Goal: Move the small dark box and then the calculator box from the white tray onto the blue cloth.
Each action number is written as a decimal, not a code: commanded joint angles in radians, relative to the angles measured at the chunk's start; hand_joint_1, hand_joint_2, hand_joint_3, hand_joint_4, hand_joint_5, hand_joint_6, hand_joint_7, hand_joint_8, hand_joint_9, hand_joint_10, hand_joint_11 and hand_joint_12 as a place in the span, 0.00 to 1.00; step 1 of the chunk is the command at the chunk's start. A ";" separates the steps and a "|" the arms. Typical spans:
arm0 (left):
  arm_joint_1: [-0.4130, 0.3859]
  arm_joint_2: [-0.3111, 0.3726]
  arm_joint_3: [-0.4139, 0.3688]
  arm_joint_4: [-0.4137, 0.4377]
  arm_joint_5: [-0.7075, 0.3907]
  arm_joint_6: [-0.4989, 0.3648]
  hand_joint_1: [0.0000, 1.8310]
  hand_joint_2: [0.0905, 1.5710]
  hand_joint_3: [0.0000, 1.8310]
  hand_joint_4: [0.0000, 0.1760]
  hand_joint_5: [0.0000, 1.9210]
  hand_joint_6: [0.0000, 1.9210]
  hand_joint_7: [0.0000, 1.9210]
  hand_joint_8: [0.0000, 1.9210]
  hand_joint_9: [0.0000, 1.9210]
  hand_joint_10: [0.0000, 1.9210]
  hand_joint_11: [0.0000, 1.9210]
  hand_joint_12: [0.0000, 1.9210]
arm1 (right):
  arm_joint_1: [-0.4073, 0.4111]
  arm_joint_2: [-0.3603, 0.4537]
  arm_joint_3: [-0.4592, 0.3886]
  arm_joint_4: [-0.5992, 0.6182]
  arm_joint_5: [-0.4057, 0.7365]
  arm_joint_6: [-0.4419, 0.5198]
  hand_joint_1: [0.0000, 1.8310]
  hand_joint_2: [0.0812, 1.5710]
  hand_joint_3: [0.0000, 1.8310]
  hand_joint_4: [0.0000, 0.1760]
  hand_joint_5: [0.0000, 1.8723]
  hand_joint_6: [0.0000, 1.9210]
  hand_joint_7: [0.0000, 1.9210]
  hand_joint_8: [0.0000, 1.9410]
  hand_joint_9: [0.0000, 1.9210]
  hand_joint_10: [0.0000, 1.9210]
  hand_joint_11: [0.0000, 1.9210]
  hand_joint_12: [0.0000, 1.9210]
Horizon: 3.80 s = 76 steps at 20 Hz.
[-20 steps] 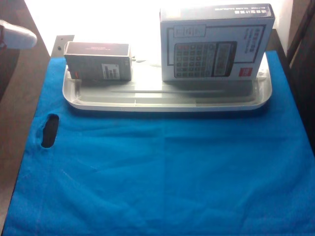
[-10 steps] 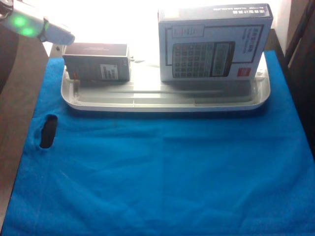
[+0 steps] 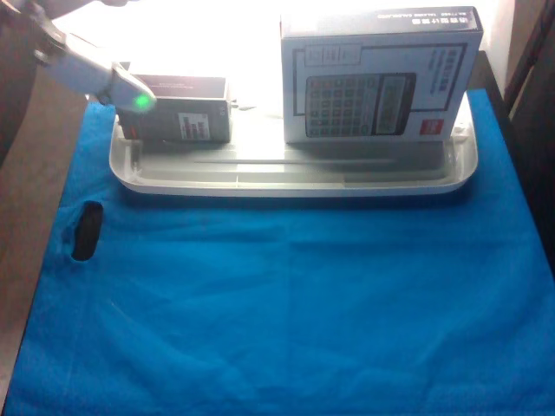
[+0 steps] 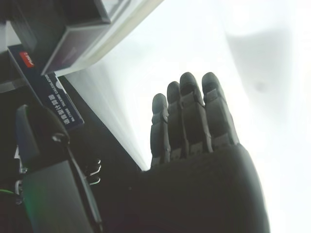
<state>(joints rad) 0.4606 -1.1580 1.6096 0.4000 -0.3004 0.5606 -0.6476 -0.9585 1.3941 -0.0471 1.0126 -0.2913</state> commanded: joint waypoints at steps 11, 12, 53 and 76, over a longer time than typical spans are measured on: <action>0.062 -0.076 0.101 0.013 -0.087 -0.151 0.57 0.52 0.00 0.00 0.38 0.01 0.44 0.01 0.39 0.01 0.18 0.40 | 0.004 -0.005 0.005 0.021 0.111 0.019 0.06 0.54 0.00 0.35 0.06 0.00 0.12 0.00 0.04 0.00 0.05 0.06; 0.062 -0.078 0.102 0.017 -0.085 -0.151 0.60 0.54 0.00 0.00 0.42 0.01 0.48 0.01 0.44 0.02 0.20 0.48 | 0.004 -0.006 0.005 0.021 0.111 0.019 0.06 0.54 0.00 0.38 0.05 0.00 0.11 0.00 0.03 0.00 0.05 0.06; 0.389 0.315 -0.425 -0.028 -0.583 -0.146 0.68 0.68 0.00 0.00 0.55 0.36 0.50 0.68 0.46 0.82 0.43 0.92 | -0.037 -0.040 0.007 0.048 0.110 0.024 0.07 0.54 0.00 0.39 0.07 0.00 0.08 0.00 0.04 0.00 0.03 0.03; 0.417 0.276 -0.411 -0.025 -0.562 -0.146 0.56 0.55 0.00 0.00 0.48 0.00 0.50 0.02 0.42 0.10 0.22 0.53 | -0.038 -0.052 0.011 0.047 0.110 0.024 0.06 0.53 0.00 0.44 0.04 0.00 0.06 0.00 0.03 0.00 0.04 0.03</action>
<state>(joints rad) 0.8841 -0.8814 1.1965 0.4114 -0.7601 0.4194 -0.6910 -1.0122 1.3994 -0.0357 1.0058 -0.2764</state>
